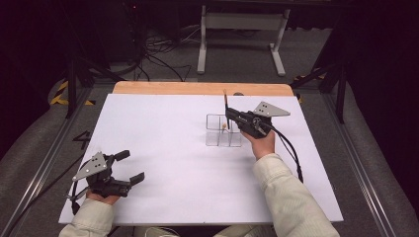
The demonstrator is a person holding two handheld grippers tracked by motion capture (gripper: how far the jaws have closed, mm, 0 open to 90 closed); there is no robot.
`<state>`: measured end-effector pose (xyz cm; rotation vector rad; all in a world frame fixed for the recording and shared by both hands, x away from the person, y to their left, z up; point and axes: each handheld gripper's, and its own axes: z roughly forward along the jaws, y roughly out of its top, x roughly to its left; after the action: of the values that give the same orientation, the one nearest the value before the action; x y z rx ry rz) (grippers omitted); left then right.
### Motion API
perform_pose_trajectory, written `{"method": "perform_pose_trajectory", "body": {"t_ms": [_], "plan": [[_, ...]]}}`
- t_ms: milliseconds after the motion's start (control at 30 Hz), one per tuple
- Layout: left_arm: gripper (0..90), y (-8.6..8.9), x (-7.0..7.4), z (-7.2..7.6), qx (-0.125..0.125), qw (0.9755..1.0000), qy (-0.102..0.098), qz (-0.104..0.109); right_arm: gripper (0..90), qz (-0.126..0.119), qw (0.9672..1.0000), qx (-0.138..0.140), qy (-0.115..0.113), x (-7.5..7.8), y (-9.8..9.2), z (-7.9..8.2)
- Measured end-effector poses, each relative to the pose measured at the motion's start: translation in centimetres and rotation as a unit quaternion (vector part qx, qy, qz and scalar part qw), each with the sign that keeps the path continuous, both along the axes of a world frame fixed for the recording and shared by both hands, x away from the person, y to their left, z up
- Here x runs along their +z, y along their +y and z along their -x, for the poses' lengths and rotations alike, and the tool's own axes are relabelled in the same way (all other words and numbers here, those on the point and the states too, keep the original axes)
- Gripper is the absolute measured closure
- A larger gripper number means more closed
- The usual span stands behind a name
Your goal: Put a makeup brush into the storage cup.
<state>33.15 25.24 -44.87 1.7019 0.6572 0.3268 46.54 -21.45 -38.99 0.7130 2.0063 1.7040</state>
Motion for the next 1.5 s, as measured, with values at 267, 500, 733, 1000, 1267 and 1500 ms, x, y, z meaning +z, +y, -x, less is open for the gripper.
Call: {"method": "perform_pose_trajectory", "body": {"t_ms": [267,500,733,1000,1267,1500], "plan": [[0.5,0.0,0.0,0.0,0.001,1.0,0.001,0.0,83.0,0.008,0.9999,-0.004,0.008,-0.5,0.1,-0.1],[0.6,0.0,0.0,0.0,0.0,1.0,0.0,0.0,83.1,0.006,0.9998,-0.007,0.016,-1.0,-0.1,0.0],[0.6,0.0,0.0,0.0,0.0,1.0,0.001,0.0,83.1,0.01,0.9997,-0.008,0.023,-1.5,-0.2,0.0],[0.6,0.0,0.0,0.0,0.001,1.0,0.001,0.0,83.0,0.013,0.9996,-0.009,0.026,-1.6,-0.2,0.0],[0.6,0.0,0.0,0.0,0.0,1.0,0.001,0.0,82.9,0.017,0.9993,-0.01,0.031,-1.9,-0.3,0.0],[0.6,0.0,0.0,0.0,0.0,1.0,0.001,0.001,58.8,0.007,0.9994,-0.019,0.028,-1.6,-0.4,-0.1]]}}
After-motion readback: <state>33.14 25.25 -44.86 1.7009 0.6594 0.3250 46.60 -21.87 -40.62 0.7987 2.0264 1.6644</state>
